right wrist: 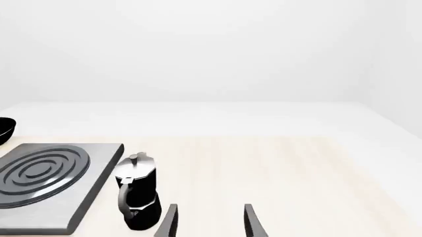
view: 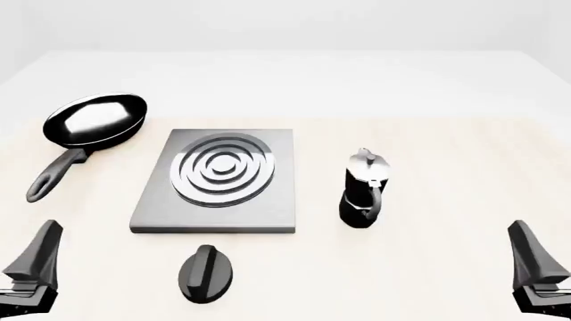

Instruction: Turn on the stove and put the frying pan on it.

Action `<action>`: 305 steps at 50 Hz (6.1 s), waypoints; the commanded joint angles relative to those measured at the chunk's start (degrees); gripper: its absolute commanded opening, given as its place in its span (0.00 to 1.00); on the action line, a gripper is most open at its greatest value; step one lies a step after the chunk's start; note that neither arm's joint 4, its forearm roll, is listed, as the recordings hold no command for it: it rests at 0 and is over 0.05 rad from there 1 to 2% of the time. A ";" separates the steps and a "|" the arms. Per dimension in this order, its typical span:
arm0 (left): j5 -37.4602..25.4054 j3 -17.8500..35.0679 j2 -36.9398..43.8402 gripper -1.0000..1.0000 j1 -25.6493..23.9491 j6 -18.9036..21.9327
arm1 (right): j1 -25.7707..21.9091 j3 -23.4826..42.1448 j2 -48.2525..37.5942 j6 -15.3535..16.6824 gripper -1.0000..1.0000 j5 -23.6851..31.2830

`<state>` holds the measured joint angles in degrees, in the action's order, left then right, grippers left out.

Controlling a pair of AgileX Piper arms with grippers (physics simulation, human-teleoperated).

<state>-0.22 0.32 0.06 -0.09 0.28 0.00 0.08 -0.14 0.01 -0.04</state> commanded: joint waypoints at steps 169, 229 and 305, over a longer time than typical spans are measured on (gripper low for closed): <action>29.89 1.00 73.78 1.00 -34.99 -2.24 | 0.00 0.17 -0.29 0.01 1.00 -0.07; 34.85 3.78 81.98 1.00 -42.82 -6.70 | -0.01 0.17 -0.29 0.01 1.00 -0.07; -13.61 17.60 27.34 1.00 -35.19 2.44 | 0.00 0.17 -0.27 0.01 1.00 -0.08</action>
<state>-4.34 14.34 37.51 -39.32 -0.32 0.00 0.25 -0.42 0.02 -0.11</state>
